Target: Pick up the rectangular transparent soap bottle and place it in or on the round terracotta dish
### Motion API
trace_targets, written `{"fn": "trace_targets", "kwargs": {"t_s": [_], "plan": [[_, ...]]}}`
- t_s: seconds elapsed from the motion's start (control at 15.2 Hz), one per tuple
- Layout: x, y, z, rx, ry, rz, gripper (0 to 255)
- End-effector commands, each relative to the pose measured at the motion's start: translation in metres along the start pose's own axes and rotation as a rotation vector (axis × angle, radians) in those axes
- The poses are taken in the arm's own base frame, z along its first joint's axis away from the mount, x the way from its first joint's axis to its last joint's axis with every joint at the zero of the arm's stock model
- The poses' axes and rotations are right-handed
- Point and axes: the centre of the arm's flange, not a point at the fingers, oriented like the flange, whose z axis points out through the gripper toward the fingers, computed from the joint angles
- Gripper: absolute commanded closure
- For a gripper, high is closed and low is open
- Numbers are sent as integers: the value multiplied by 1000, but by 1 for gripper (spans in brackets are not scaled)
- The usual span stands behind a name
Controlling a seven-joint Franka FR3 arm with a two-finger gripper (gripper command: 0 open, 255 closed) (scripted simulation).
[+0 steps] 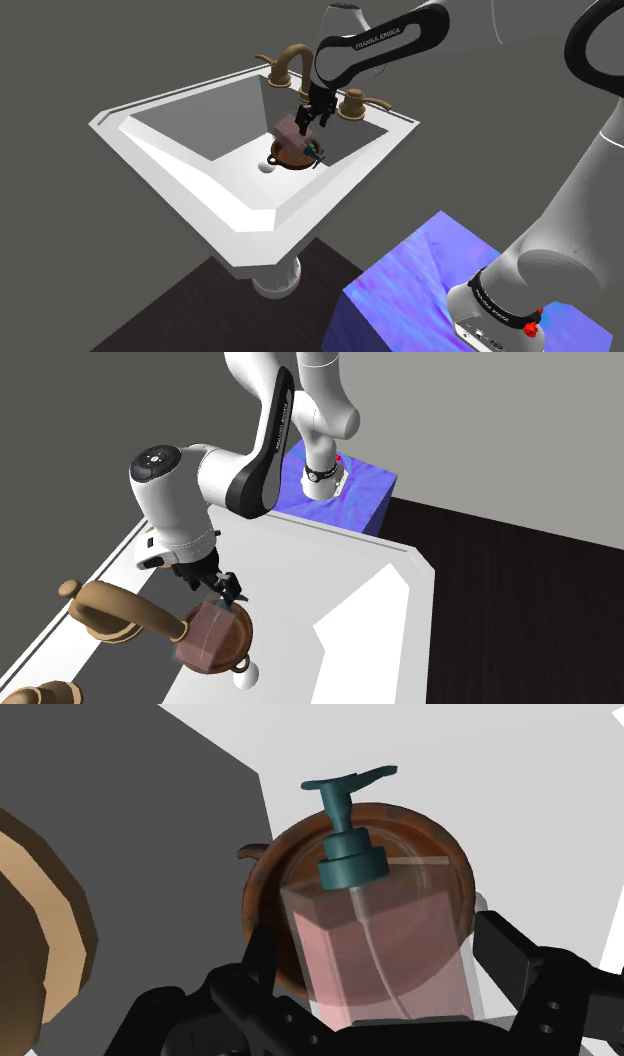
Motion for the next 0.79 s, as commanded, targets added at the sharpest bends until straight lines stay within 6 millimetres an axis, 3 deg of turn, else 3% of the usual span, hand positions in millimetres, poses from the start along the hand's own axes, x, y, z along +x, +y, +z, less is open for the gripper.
{"fn": "trace_targets", "kwargs": {"t_s": [0.0, 0.2, 0.73], "plan": [[0, 0, -13, 0, 0, 0, 0], [0, 0, -50, 0, 0, 0, 0], [0, 0, -50, 0, 0, 0, 0]]}}
